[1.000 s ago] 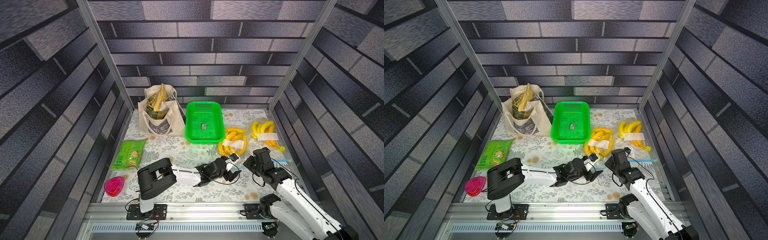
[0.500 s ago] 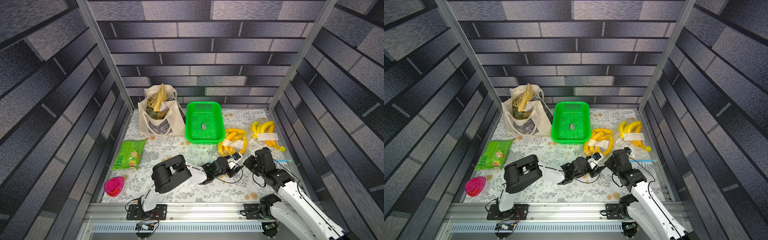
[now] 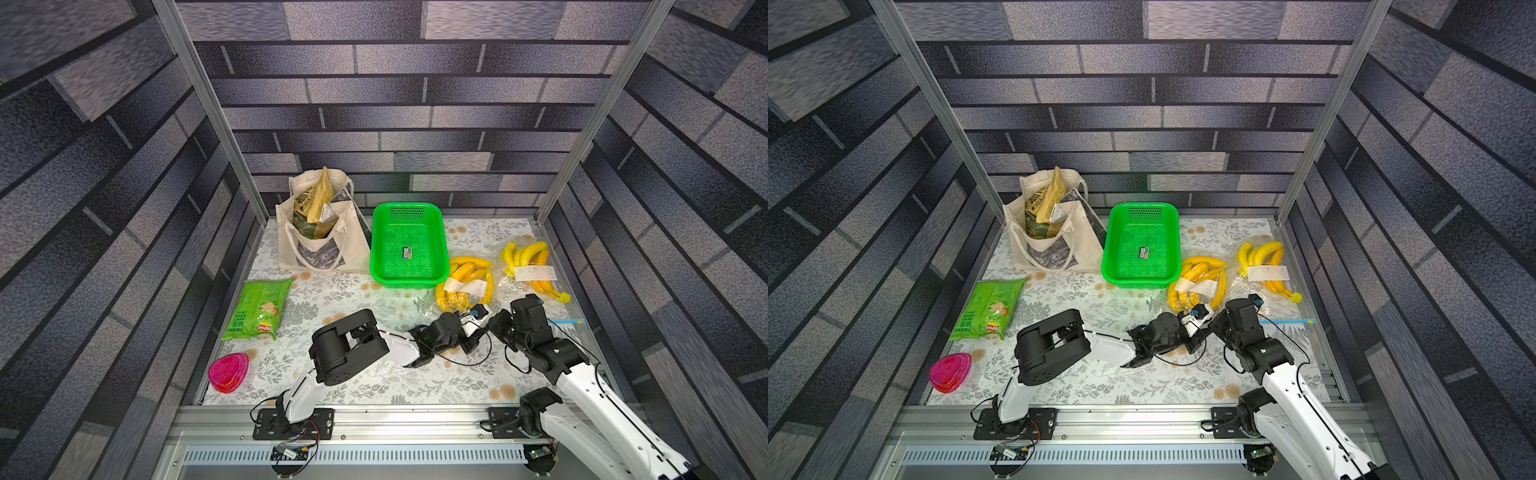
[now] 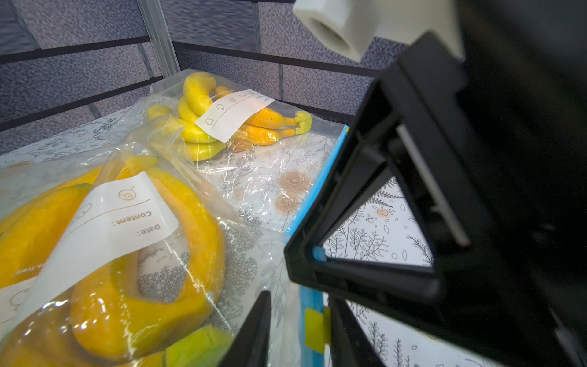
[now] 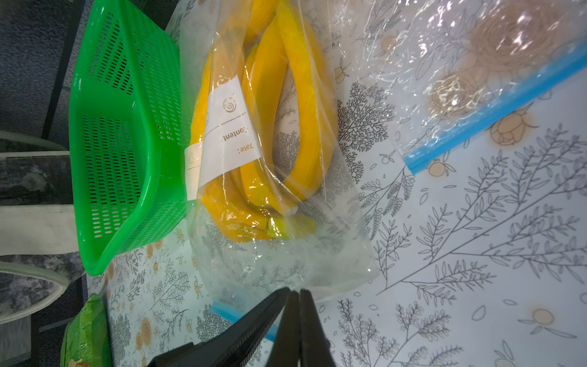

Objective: Open the zip-top bag and take out the banana
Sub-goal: Unzip the zipper on the zipper food storage bag.

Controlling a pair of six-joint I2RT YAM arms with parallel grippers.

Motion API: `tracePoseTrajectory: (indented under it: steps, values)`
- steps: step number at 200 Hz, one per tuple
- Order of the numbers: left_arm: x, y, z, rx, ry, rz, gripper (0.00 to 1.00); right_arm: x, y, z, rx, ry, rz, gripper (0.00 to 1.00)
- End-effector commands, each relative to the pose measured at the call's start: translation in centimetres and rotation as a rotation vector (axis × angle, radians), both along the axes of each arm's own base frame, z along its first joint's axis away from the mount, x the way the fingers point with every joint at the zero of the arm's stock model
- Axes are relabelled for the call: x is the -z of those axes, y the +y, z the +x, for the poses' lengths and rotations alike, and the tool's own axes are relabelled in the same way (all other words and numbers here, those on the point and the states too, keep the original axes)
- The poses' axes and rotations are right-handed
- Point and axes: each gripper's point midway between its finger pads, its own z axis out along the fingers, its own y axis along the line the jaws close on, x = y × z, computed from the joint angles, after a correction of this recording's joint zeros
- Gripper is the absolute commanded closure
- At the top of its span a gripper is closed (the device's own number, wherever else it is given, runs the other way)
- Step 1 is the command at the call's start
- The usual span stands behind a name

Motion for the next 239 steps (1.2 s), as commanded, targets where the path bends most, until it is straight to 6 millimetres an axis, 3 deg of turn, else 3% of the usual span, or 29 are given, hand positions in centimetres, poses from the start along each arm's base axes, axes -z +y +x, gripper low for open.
tracePoseTrajectory:
  steps: [1, 46, 82, 171, 239]
  values:
    - [-0.1, -0.3, 0.5, -0.006, -0.011, 0.011, 0.75, -0.6, -0.1, 0.3, 0.016, -0.018, 0.011, 1.00]
    - [0.3, -0.1, 0.5, -0.006, -0.004, 0.029, 0.90, -0.5, -0.7, 0.1, 0.036, -0.013, -0.015, 1.00]
    - [1.2, 0.7, 0.1, -0.016, -0.007, 0.054, 0.94, -0.3, -1.6, 0.0, 0.063, -0.002, -0.065, 1.00]
    - [5.9, 4.7, -1.0, -0.084, 0.013, 0.172, 0.93, -1.5, -4.1, 0.0, 0.128, -0.031, -0.187, 1.00]
    - [6.1, 5.0, -1.4, -0.082, 0.006, 0.185, 0.90, -1.6, -4.9, -0.1, 0.162, -0.032, -0.218, 1.00]
